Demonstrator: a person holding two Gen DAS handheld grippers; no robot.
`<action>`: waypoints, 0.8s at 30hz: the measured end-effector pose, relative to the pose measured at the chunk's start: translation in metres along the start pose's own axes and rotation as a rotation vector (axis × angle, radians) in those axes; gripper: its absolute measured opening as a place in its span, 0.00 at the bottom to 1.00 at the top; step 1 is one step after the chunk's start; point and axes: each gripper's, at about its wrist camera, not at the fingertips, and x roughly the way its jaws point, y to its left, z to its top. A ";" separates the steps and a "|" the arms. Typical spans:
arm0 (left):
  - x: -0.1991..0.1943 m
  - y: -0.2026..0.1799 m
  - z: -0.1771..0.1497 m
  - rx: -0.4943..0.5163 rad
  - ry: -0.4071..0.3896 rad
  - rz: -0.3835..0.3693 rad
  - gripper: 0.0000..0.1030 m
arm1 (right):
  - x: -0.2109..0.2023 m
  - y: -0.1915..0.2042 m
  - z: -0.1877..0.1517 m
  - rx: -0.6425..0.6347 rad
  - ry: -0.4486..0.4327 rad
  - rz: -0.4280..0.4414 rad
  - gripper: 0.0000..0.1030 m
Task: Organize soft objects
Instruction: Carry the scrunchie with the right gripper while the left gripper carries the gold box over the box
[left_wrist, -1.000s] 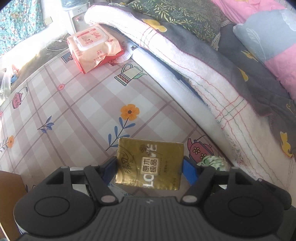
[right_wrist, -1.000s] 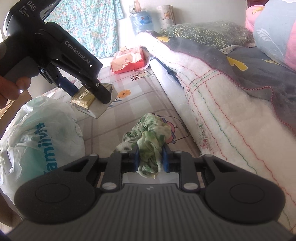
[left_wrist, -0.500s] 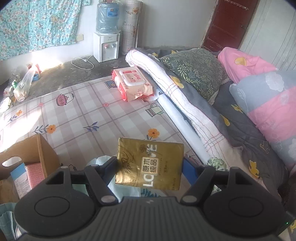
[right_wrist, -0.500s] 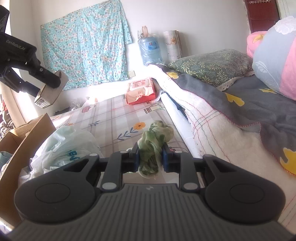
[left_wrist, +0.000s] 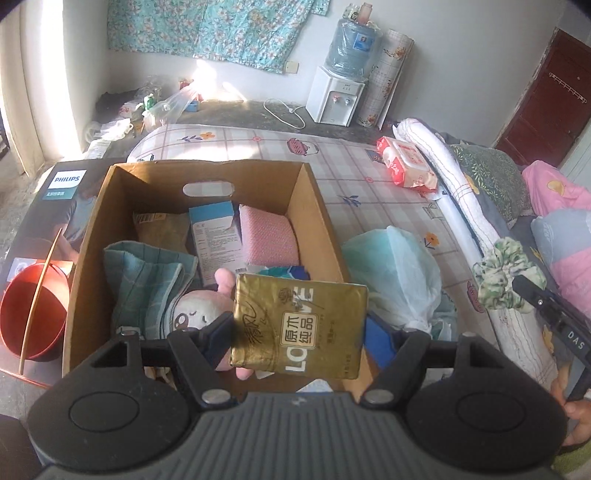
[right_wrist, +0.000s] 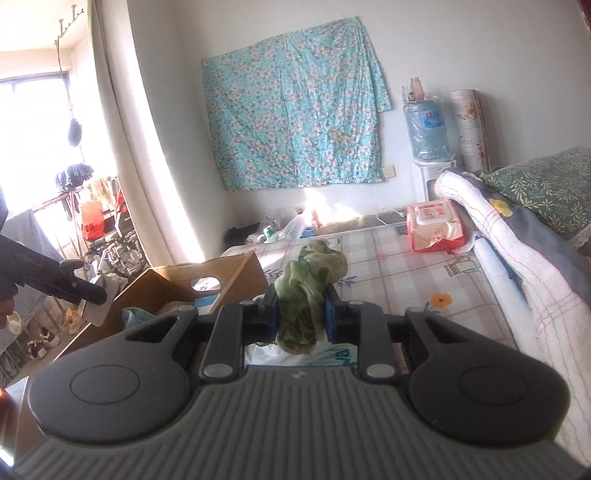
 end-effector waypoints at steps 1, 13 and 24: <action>0.002 0.008 -0.007 0.008 0.019 0.006 0.73 | 0.004 0.014 0.002 -0.008 0.017 0.039 0.21; 0.055 0.055 -0.059 0.168 0.297 0.040 0.73 | 0.072 0.155 0.010 -0.096 0.317 0.358 0.22; 0.075 0.078 -0.066 0.172 0.399 0.050 0.73 | 0.138 0.241 -0.025 -0.235 0.575 0.387 0.34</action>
